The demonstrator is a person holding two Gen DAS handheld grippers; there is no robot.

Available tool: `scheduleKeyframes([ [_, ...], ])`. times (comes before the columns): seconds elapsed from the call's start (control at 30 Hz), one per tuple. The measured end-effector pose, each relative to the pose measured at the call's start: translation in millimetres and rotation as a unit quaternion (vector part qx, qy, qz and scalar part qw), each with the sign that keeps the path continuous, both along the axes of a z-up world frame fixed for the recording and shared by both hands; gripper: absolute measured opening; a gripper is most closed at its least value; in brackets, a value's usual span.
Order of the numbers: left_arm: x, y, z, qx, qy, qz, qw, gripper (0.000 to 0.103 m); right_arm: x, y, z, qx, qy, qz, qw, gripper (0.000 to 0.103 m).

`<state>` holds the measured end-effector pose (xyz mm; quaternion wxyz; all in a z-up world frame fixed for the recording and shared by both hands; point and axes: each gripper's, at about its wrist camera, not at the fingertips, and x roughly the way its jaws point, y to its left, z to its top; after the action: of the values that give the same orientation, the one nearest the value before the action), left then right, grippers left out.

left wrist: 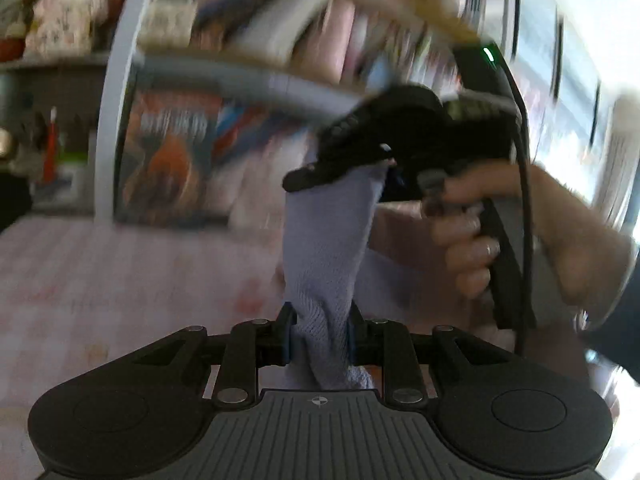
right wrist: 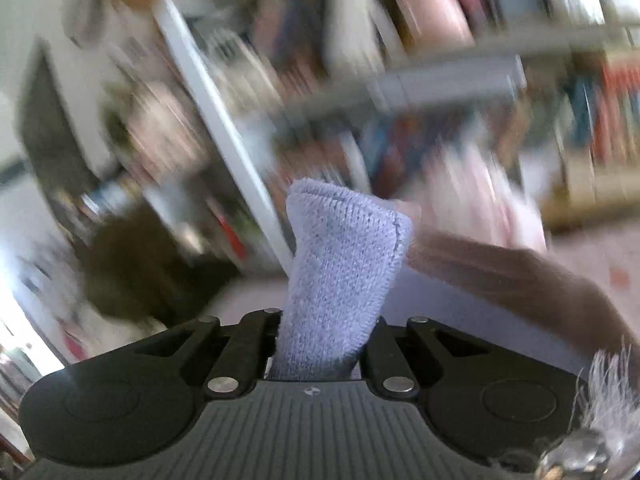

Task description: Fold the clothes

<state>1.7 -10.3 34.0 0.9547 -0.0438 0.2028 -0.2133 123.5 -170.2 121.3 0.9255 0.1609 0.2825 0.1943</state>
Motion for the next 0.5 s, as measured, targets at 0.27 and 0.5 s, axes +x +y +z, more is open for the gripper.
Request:
scheduleKeyframes([
  [0.27,37,35,-32,-0.009,0.061,0.054,0.9966,0.028,21,11,-64,0.033,0.044,-0.014,0.998,0.020],
  [0.5,27,58,-47,-0.021,0.075,0.084,0.9935,0.019,-24,16,-54,-0.006,-0.010,0.038,0.999,0.060],
])
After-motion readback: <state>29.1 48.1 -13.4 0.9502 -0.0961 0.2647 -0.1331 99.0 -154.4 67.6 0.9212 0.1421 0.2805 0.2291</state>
